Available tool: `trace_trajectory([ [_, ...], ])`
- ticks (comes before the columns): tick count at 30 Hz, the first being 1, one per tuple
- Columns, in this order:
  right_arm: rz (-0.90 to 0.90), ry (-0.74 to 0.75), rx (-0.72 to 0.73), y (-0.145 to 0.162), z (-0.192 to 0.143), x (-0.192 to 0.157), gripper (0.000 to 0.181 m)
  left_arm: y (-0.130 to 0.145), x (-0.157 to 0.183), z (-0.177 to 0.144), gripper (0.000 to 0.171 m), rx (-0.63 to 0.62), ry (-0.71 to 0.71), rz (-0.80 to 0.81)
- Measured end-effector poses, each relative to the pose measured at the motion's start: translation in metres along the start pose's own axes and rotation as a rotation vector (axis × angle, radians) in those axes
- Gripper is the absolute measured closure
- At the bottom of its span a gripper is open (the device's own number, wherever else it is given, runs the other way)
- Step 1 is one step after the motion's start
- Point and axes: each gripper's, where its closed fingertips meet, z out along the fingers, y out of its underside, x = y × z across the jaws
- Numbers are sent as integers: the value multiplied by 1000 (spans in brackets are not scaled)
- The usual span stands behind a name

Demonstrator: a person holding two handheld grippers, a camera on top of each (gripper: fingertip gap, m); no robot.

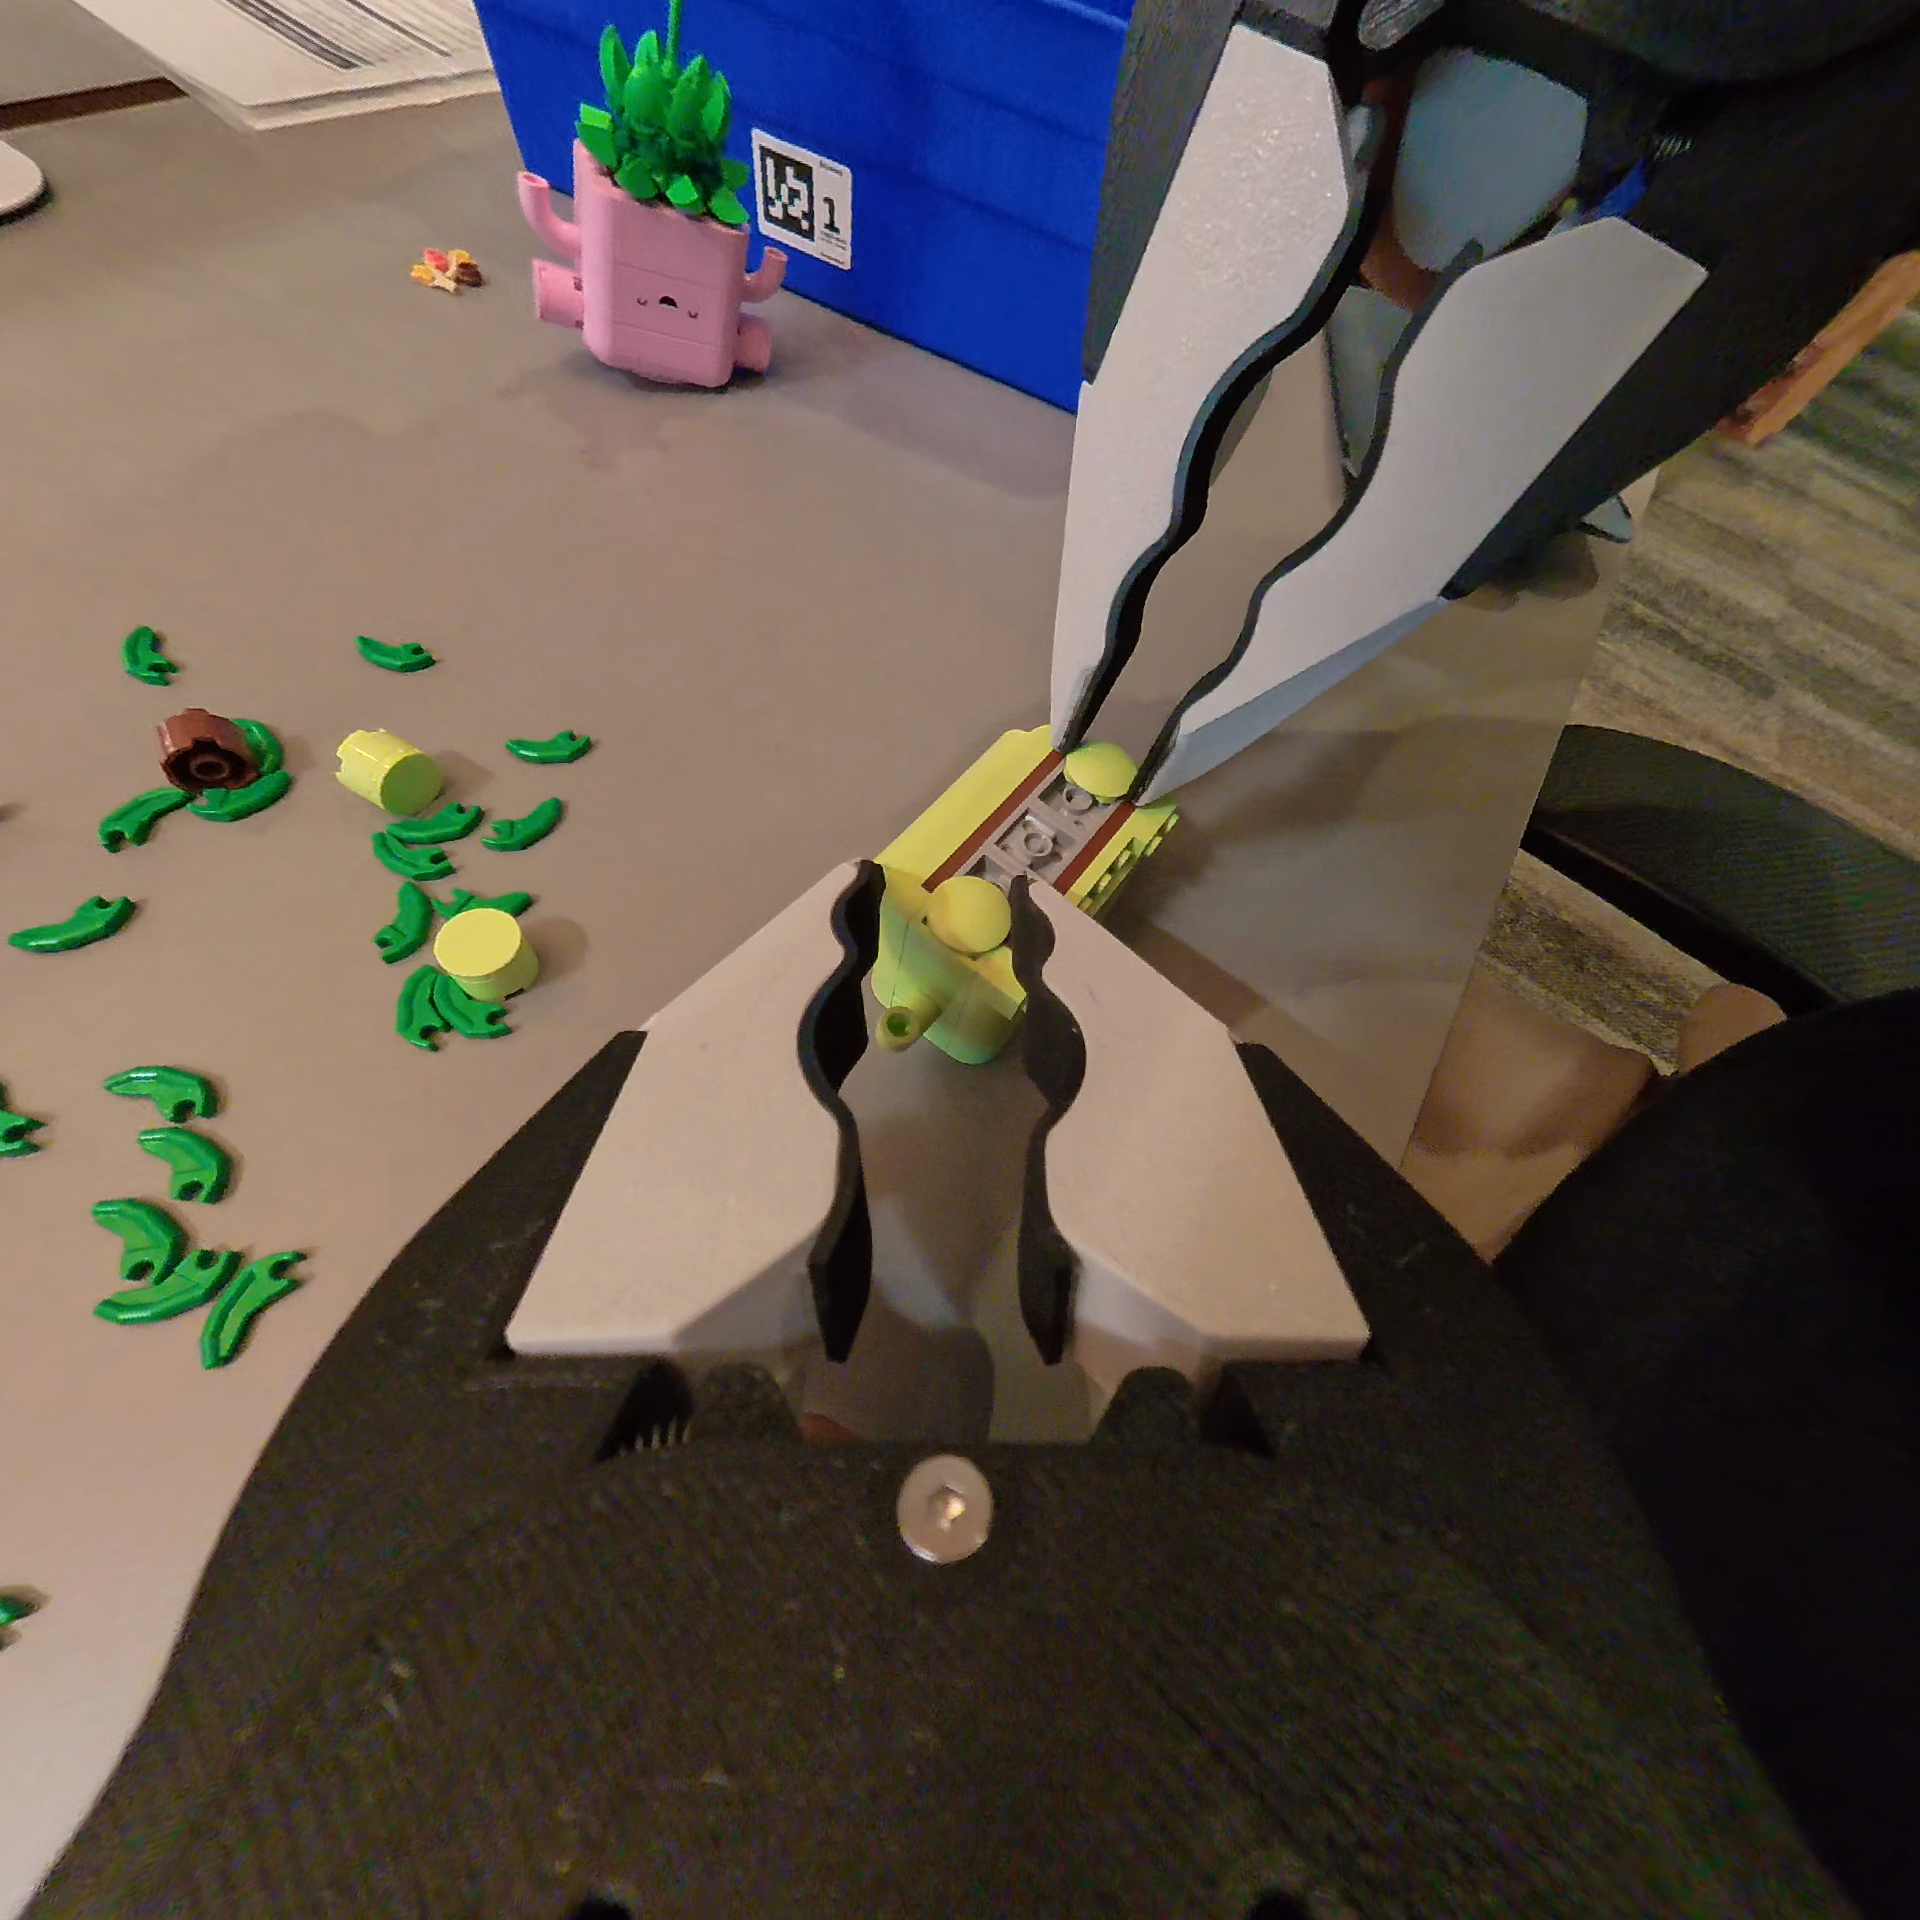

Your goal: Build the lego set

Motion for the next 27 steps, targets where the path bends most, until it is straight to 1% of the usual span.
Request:
trace_trajectory([
  [5, -4, -6, -24, 0, 0, -2, 168, 1, 0, -1, 148, 0, 16, -24],
  [10, 13, -23, -14, -2, 1, -4, 167, -1, -2, -2, 148, 12, 30, -60],
  [22, 57, -8, -14, 1, 0, -1, 167, 0, -1, -1, 147, 4, 21, -41],
  [27, 84, -7, -11, 1, 0, 0, 164, 0, -1, -2, 147, 9, 20, -40],
])
